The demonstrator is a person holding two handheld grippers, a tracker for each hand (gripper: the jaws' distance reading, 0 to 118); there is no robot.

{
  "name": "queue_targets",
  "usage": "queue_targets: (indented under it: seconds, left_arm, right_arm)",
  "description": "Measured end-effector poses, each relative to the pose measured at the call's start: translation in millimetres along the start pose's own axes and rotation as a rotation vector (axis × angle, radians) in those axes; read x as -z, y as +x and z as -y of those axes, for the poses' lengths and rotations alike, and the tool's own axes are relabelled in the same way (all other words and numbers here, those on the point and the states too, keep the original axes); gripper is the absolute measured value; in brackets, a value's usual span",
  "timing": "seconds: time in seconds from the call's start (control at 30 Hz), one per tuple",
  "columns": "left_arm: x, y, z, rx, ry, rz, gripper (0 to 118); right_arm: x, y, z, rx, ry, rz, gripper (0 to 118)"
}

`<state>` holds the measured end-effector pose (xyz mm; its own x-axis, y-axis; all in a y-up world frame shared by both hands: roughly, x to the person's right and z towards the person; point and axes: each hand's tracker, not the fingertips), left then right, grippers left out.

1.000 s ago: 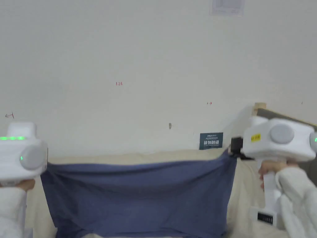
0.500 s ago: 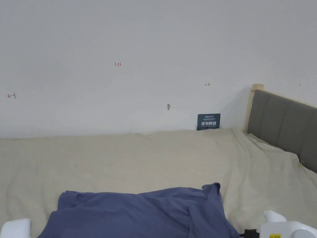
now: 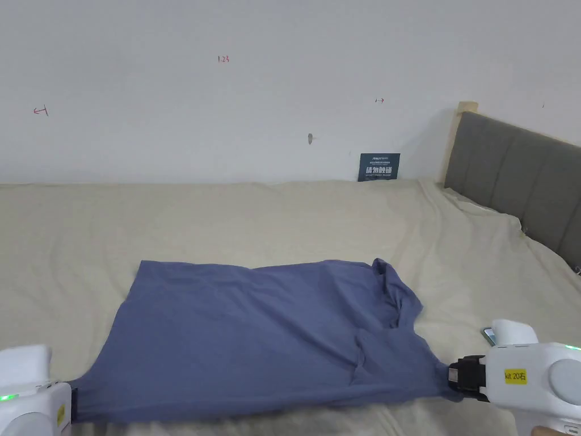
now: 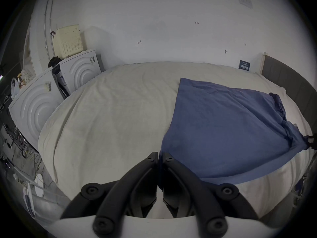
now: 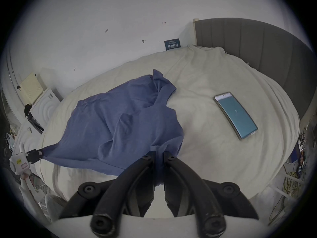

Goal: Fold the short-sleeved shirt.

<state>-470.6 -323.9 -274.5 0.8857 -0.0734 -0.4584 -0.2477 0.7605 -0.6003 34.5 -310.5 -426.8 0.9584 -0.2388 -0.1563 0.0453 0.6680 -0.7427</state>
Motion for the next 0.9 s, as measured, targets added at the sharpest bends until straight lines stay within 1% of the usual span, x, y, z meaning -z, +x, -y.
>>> queue_targets:
  seconds: [0.1, 0.17, 0.23, 0.4, 0.5, 0.53, 0.57, 0.6, 0.63, 0.67, 0.7, 0.73, 0.8, 0.83, 0.9]
  left_arm:
    - [-18.3, -1.8, 20.6, -0.018, -0.011, 0.01, 4]
    - [-25.4, 3.4, 34.6, 0.026, -0.014, -0.011, 4]
    - [-33.1, 6.7, 45.1, 0.072, -0.026, -0.028, 4]
    - [-46.2, 4.2, 68.7, 0.054, -0.03, -0.015, 4]
    - [-42.3, 2.9, 78.5, 0.042, -0.054, -0.018, 4]
    - [-44.2, 1.7, 79.4, 0.027, -0.047, 0.01, 9]
    - [-44.4, -0.6, 82.6, 0.019, -0.045, 0.022, 17]
    - [-46.2, -1.9, 82.9, 0.011, -0.04, 0.036, 42]
    - [-48.9, -3.5, 82.2, -0.01, -0.023, 0.043, 73]
    - [-51.0, -5.1, 80.8, -0.038, -0.009, 0.051, 102]
    - [-54.2, -7.8, 78.5, -0.043, -0.001, 0.066, 118]
    - [-57.9, -8.4, 76.1, -0.047, 0.0, 0.08, 118]
    - [-72.4, -3.5, 70.1, -0.025, 0.034, 0.107, 118]
    - [-77.7, -1.1, 65.7, -0.012, 0.057, 0.112, 118]
    - [-88.2, 5.8, 59.0, 0.019, 0.084, 0.127, 118]
  right_arm:
    - [-8.5, 4.1, 19.3, -0.022, -0.015, 0.008, 8]
    - [-15.2, 7.4, 32.9, -0.024, -0.016, 0.017, 8]
    - [-20.0, 15.7, 43.2, -0.016, -0.024, 0.02, 8]
    - [-28.2, 32.3, 67.9, 0.013, -0.035, 0.013, 8]
    - [-18.7, 35.7, 80.8, 0.021, -0.061, 0.023, 8]
    - [-17.4, 34.9, 83.2, 0.016, -0.068, 0.028, 12]
    - [-17.3, 33.4, 84.4, 0.01, -0.069, 0.033, 23]
    - [-17.1, 32.7, 84.0, 0.0, -0.072, 0.044, 56]
    - [-16.2, 33.5, 82.3, -0.028, -0.074, 0.058, 85]
    - [-17.1, 32.3, 81.4, -0.039, -0.069, 0.063, 99]
    - [-21.7, 30.4, 80.8, -0.053, -0.053, 0.067, 99]
    - [-28.3, 27.2, 79.4, -0.07, -0.005, 0.075, 99]
    - [-42.2, 22.2, 73.9, -0.053, 0.048, 0.052, 99]
    - [-47.8, 18.8, 72.4, -0.045, 0.057, 0.057, 99]
    - [-60.1, 7.4, 71.6, -0.057, 0.1, 0.044, 99]
